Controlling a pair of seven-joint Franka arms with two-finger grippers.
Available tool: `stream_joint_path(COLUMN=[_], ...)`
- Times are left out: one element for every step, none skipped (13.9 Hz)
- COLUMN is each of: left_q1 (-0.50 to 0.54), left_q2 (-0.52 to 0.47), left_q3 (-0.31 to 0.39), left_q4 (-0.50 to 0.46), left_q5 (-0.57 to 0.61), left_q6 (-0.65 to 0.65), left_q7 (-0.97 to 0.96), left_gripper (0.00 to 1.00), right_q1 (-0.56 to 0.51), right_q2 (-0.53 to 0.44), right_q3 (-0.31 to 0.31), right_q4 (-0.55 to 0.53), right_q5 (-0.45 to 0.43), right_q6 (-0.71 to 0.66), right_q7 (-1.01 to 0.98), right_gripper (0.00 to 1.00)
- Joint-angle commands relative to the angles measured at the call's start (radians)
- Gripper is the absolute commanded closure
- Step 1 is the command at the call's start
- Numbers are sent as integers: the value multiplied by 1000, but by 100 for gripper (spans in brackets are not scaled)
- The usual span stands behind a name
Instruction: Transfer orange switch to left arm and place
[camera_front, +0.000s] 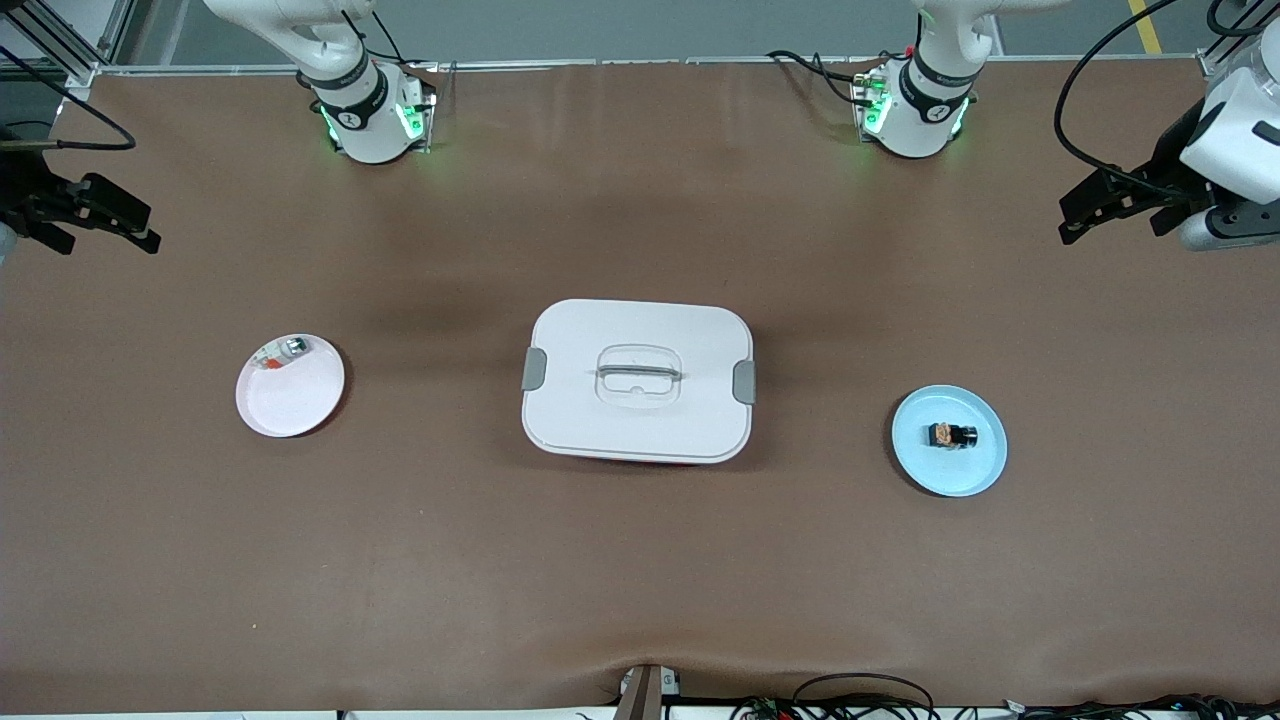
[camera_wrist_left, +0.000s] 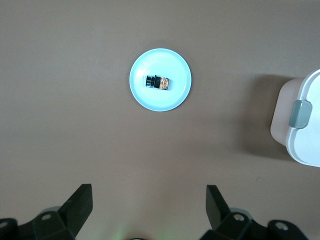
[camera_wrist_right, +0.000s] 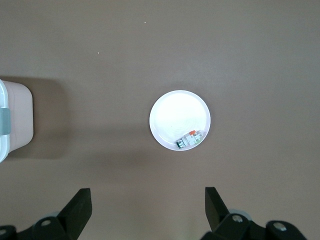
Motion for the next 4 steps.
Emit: stream_joint_path(left_q1=[7,7,7,7], left_q2=[14,14,14,14], left_q3=[5,5,5,6], left_q4=[36,41,42,42], left_q5=[2,2,0,0], left_q6=[-8,-8,-8,-8], left_q7=[30,32,32,32], left_gripper=[0,0,0,0], right_q1=[-9,-9,-9,-9], right_q2=[-17,-17,-17,-17], right_q3=[10,10,10,10], right_q4=[-10,-8,-8,-8], right_q5=[-15,-15,-15,-15], right_q6=[5,5,5,5], right_q7=[-10,-10,-10,-10], right_gripper=[0,0,0,0])
